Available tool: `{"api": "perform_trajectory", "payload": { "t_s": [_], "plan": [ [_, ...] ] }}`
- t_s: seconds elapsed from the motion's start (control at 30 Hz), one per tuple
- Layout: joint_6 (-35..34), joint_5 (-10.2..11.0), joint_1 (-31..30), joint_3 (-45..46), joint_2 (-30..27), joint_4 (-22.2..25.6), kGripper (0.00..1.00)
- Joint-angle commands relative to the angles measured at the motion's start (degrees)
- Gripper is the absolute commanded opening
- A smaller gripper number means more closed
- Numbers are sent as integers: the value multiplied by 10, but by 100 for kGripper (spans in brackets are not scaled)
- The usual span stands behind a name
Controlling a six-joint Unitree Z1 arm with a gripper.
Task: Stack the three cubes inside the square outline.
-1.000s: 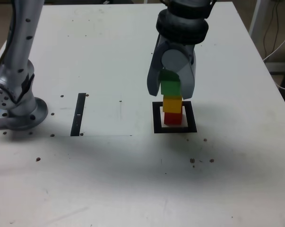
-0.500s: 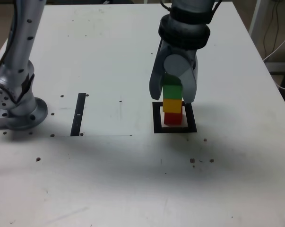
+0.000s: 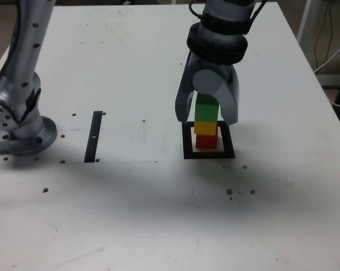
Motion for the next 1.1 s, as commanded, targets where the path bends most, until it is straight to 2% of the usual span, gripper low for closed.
{"api": "perform_trajectory", "payload": {
  "t_s": [0.0,0.5,0.8,1.07],
  "plan": [
    [1,6,1,0,-12,1,99],
    [-3,53,1,-24,-72,43,99],
    [-3,58,1,-22,-87,51,99],
    [-17,60,1,61,-139,41,99]
  ]
}}
